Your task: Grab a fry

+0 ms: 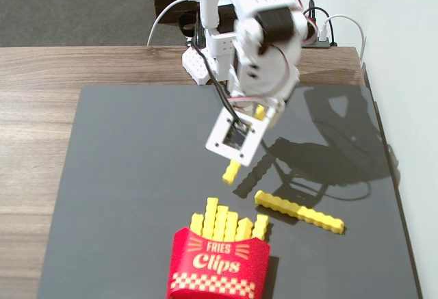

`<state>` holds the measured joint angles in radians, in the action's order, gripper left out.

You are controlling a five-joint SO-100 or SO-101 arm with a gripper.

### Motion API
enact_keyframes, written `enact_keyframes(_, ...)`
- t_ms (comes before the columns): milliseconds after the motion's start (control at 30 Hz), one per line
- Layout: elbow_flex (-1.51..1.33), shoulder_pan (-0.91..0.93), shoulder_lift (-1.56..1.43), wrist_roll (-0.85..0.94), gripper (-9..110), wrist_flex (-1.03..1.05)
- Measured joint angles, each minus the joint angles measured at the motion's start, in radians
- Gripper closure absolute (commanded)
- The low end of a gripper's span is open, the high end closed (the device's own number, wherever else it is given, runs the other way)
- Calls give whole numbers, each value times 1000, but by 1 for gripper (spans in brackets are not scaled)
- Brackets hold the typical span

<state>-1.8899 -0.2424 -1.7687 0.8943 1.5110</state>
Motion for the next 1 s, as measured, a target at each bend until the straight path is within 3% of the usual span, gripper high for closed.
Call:
enact_keyframes(467, -23, 267, -276, 511, 101, 107)
enact_keyframes(1000, -23, 319, -433, 701, 101, 152)
